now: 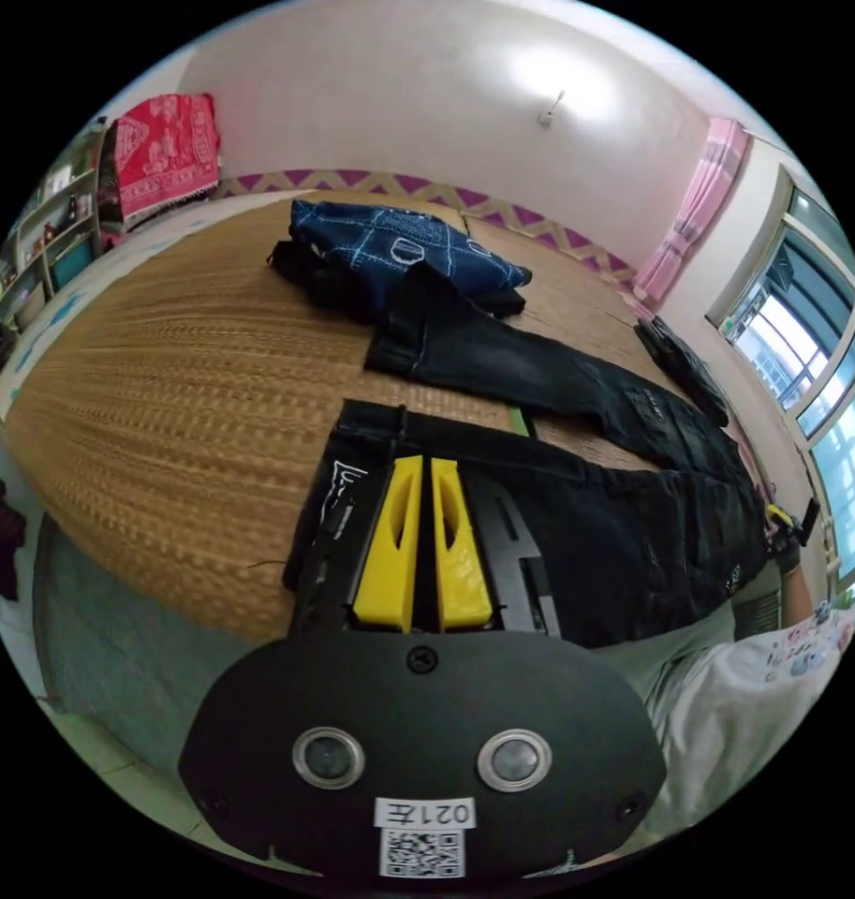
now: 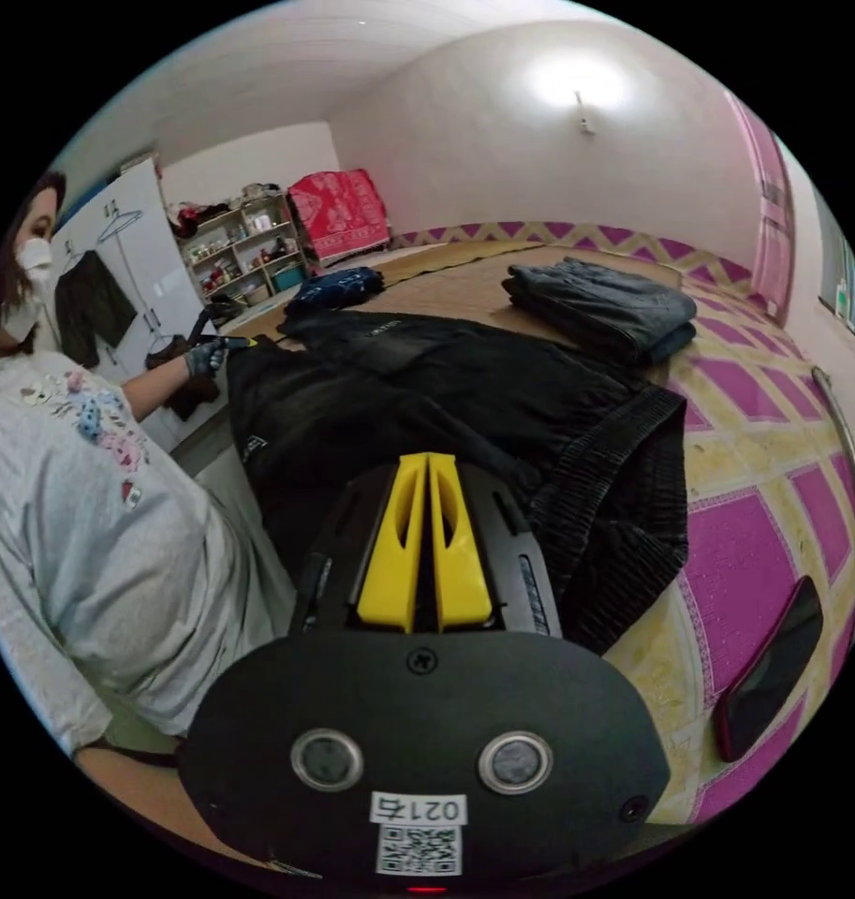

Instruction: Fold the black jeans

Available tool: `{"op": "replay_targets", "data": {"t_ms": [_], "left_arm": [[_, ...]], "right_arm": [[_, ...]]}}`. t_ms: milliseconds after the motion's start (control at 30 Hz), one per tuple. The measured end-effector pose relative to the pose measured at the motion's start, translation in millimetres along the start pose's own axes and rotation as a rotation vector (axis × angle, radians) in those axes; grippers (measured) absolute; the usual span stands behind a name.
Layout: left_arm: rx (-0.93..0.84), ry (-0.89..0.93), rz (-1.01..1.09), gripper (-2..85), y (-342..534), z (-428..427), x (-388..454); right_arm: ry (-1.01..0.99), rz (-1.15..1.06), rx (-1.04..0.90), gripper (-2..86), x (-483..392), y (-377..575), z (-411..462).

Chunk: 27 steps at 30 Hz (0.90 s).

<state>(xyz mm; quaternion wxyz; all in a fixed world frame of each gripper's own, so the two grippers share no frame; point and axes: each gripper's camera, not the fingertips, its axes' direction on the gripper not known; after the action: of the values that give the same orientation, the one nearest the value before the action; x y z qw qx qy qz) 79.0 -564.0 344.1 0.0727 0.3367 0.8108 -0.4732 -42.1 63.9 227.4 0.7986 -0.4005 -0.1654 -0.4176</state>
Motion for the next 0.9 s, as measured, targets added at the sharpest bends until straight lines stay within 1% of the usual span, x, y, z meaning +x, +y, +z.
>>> {"op": "replay_targets", "data": {"t_ms": [67, 200, 367, 433, 467, 500, 533, 567, 633, 667, 700, 733, 800, 867, 900], "left_arm": [[-0.031, -0.002, 0.012, -0.8, -16, 5, -1], [-0.064, 0.004, 0.01, -1.0, -37, 9, -5], [-0.019, 0.038, -0.014, -1.0, -30, -3, -13], [-0.002, 0.064, -0.035, -1.0, -26, -9, -18], [0.005, 0.07, -0.041, -1.0, -23, -14, -19], [0.009, 0.07, -0.027, -1.0, -21, -19, -19], [0.01, 0.066, -0.016, -1.0, -19, -21, -18], [0.02, 0.047, 0.004, -1.0, -17, -29, -15], [0.067, 0.033, 0.024, -0.9, -11, -44, -9], [0.111, 0.056, 0.019, -0.9, -6, -56, -6], [0.149, 0.089, 0.019, -0.9, -3, -68, -2], [0.167, 0.105, 0.028, -0.9, -2, -73, 2], [0.185, 0.121, 0.092, -0.9, -3, -83, 23], [0.136, 0.096, 0.161, -0.9, -8, -78, 40], [0.08, 0.062, 0.177, -0.9, -10, -68, 46]], "right_arm": [[-0.018, 0.029, -0.038, -0.6, 7, 1, 8], [-0.006, 0.065, -0.021, -0.6, 9, 7, 8], [0.035, 0.12, -0.022, -0.6, 9, 5, 3], [0.087, 0.121, -0.013, -0.7, 5, 4, -5], [0.126, 0.135, -0.036, -0.7, 5, 4, -4], [0.212, 0.139, -0.138, -0.7, 6, 4, 6], [0.259, 0.118, -0.241, -0.8, 4, 4, 20], [0.285, 0.109, -0.222, -0.8, 1, 3, 20], [0.293, 0.134, -0.27, -0.7, -2, -6, 19], [0.288, 0.147, -0.263, -0.7, -3, -9, 16], [0.276, 0.161, -0.199, -0.7, -5, -12, 4], [0.266, 0.176, -0.118, -0.7, -5, -15, -8], [0.271, 0.22, -0.048, -0.7, 4, -20, -16], [0.321, 0.266, -0.125, -0.7, 21, -25, 2], [0.372, 0.287, -0.247, -0.8, 35, -25, 22]]}}
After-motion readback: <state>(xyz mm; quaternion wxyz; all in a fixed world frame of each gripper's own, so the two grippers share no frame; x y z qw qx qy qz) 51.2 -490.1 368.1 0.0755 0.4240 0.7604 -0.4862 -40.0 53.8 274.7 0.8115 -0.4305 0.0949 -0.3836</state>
